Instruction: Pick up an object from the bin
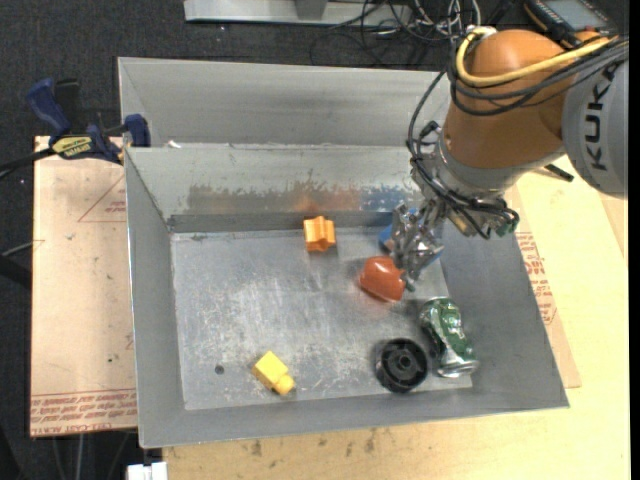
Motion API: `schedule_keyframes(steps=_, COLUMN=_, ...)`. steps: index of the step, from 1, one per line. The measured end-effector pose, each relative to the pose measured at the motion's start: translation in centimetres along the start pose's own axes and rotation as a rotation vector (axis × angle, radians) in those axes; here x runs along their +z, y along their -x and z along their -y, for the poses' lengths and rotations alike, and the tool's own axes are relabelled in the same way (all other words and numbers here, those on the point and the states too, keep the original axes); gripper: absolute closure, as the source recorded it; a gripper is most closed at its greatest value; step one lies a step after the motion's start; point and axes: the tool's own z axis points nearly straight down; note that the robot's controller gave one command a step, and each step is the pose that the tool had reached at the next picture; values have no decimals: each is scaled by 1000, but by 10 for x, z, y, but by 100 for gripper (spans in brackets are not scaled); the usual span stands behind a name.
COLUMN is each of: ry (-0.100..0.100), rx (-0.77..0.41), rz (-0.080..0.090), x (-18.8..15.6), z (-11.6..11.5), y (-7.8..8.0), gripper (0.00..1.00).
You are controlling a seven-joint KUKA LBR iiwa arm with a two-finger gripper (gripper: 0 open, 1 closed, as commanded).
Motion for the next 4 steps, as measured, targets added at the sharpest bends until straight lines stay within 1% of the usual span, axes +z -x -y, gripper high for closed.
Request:
schedule_keyframes(steps=1, ry=0, rx=-323, rz=-1, x=74, z=-25, y=-82, gripper=0)
schedule_keyframes(steps=2, ry=-5, rx=-324, rz=5, x=72, z=-24, y=-80, gripper=0)
schedule_keyframes(steps=3, ry=-13, rx=-488, rz=10, x=96, z=-25, y=-78, gripper=0)
schedule_keyframes(steps=4, ry=-11, rx=-766, rz=10, x=149, z=-37, y=-86, gripper=100)
